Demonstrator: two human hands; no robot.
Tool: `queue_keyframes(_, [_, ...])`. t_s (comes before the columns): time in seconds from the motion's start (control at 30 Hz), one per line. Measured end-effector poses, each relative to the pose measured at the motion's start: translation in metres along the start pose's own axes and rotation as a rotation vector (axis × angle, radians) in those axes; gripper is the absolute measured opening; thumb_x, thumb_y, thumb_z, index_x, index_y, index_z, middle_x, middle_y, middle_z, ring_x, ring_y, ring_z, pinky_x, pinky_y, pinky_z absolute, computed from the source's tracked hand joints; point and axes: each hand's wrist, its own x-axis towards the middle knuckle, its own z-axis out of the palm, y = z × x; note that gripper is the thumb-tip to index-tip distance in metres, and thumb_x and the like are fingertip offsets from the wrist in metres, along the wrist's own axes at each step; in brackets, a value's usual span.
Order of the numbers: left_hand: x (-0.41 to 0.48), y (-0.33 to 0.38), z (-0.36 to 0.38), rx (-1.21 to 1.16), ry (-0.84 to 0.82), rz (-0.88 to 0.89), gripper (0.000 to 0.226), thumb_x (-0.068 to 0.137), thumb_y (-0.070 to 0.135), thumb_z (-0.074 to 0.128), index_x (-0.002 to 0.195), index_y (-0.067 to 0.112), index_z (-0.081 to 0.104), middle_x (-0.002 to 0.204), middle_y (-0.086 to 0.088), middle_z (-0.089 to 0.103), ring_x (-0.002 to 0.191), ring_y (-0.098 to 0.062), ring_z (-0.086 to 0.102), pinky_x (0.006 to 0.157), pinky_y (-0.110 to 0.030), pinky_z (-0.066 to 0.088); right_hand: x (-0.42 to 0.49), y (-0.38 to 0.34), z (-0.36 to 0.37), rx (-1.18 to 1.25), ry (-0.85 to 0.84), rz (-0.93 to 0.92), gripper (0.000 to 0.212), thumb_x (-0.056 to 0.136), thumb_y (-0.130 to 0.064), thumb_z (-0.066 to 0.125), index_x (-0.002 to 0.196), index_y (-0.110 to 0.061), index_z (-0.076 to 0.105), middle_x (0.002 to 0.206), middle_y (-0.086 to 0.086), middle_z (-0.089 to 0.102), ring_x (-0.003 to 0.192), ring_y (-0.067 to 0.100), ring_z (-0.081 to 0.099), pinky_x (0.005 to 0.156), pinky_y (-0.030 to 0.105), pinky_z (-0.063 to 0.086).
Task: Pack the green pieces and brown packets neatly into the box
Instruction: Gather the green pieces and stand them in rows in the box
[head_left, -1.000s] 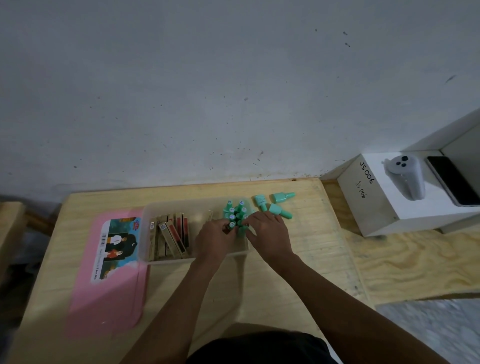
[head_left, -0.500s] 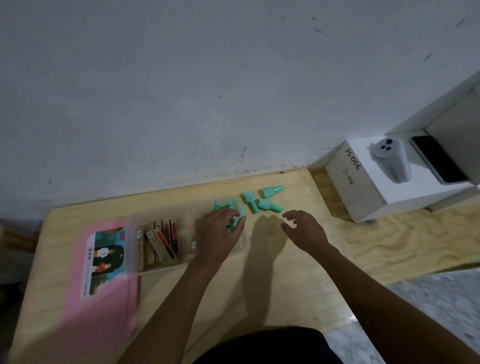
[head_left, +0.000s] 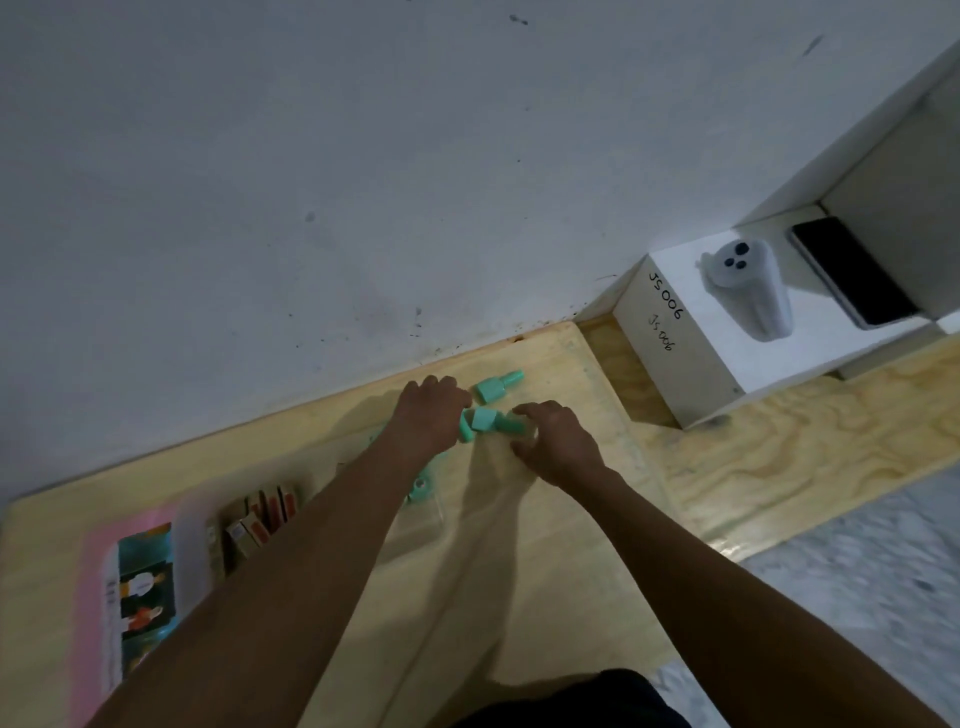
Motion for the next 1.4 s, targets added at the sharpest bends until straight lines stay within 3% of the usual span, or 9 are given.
queue_keyframes(0.13, [0.016, -0.001, 0.003, 0.028, -0.058, 0.02, 0.037, 0.087, 0.016, 0.054, 0.122, 0.026, 0.058, 0.122, -0.005, 0.051, 0.115, -0.027, 0.053, 0.091, -0.039, 0.043, 0.016, 0.003, 0.007, 0.008, -0.017, 0.0, 0.048, 0.083, -0.031, 0.07, 0.128, -0.024, 0.057, 0.12, 0.004, 0.059, 0.106, 0.02, 0.055, 0.084, 0.039, 0.054])
queue_keyframes(0.3, [0.027, 0.0, 0.005, -0.047, -0.064, 0.011, 0.029, 0.09, 0.016, 0.051, 0.118, 0.014, 0.06, 0.12, -0.009, 0.052, 0.106, -0.031, 0.059, 0.082, -0.038, 0.047, 0.029, 0.011, 0.008, -0.021, -0.062, -0.003, 0.028, 0.086, -0.037, 0.065, 0.111, -0.024, 0.066, 0.106, 0.001, 0.065, 0.091, 0.015, 0.058, 0.077, 0.037, 0.057])
queue_keyframes(0.5, [0.026, -0.006, 0.005, -0.163, -0.099, 0.041, 0.036, 0.087, 0.03, 0.059, 0.12, 0.017, 0.057, 0.116, -0.008, 0.055, 0.103, -0.03, 0.06, 0.077, -0.036, 0.046, 0.022, 0.024, -0.003, 0.195, -0.035, 0.019, 0.031, 0.092, -0.032, 0.06, 0.12, -0.019, 0.065, 0.114, 0.001, 0.066, 0.098, 0.014, 0.06, 0.079, 0.025, 0.047])
queue_keyframes(0.67, [0.004, 0.003, -0.019, -0.845, 0.085, -0.1, 0.019, 0.088, 0.026, 0.052, 0.095, 0.012, 0.063, 0.086, -0.006, 0.064, 0.066, -0.016, 0.057, 0.059, -0.027, 0.043, -0.002, 0.018, -0.022, 0.527, 0.08, 0.059, 0.025, 0.097, -0.032, 0.054, 0.108, -0.015, 0.069, 0.091, -0.005, 0.068, 0.081, 0.002, 0.059, 0.068, 0.016, 0.045])
queue_keyframes(0.77, [-0.02, 0.008, -0.036, -1.267, 0.079, -0.221, 0.021, 0.094, 0.028, 0.046, 0.097, 0.012, 0.059, 0.074, -0.006, 0.064, 0.055, -0.016, 0.053, 0.056, -0.028, 0.043, -0.022, 0.004, -0.035, 0.651, 0.11, 0.055, 0.026, 0.099, -0.038, 0.049, 0.098, -0.02, 0.067, 0.082, -0.003, 0.066, 0.074, 0.009, 0.059, 0.07, 0.034, 0.054])
queue_keyframes(0.97, [-0.088, -0.006, -0.025, -1.876, 0.185, -0.165, 0.007, 0.097, 0.015, 0.045, 0.094, 0.013, 0.04, 0.096, -0.025, 0.071, 0.058, -0.026, 0.052, 0.056, -0.035, 0.039, -0.055, -0.033, -0.042, 0.917, 0.076, 0.089, 0.033, 0.096, -0.042, 0.052, 0.094, -0.015, 0.071, 0.082, 0.0, 0.066, 0.079, 0.012, 0.062, 0.077, 0.034, 0.057])
queue_keyframes(1.1, [-0.136, -0.017, -0.01, -1.948, 0.342, -0.154, 0.009, 0.097, 0.019, 0.051, 0.093, 0.011, 0.049, 0.099, -0.021, 0.071, 0.06, -0.026, 0.056, 0.055, -0.032, 0.045, -0.074, -0.054, -0.029, 0.914, 0.074, 0.014, 0.032, 0.095, -0.04, 0.055, 0.094, -0.013, 0.072, 0.082, 0.002, 0.069, 0.077, 0.01, 0.063, 0.075, 0.031, 0.058])
queue_keyframes(1.23, [-0.166, -0.026, 0.007, -1.755, 0.451, -0.248, 0.011, 0.091, 0.019, 0.061, 0.091, 0.009, 0.063, 0.083, -0.017, 0.068, 0.06, -0.021, 0.063, 0.055, -0.027, 0.051, -0.084, -0.07, -0.007, 0.599, 0.161, -0.168, 0.021, 0.093, -0.039, 0.059, 0.092, -0.022, 0.071, 0.076, -0.008, 0.068, 0.071, -0.003, 0.061, 0.068, 0.018, 0.05])
queue_keyframes(1.4, [-0.188, -0.035, 0.019, -1.712, 0.5, -0.305, 0.011, 0.09, 0.018, 0.063, 0.095, 0.009, 0.069, 0.089, -0.017, 0.072, 0.07, -0.027, 0.071, 0.067, -0.032, 0.059, -0.09, -0.083, 0.02, 0.418, 0.179, -0.215, 0.024, 0.088, -0.049, 0.061, 0.091, -0.027, 0.07, 0.082, -0.011, 0.07, 0.077, 0.004, 0.063, 0.07, 0.029, 0.054])
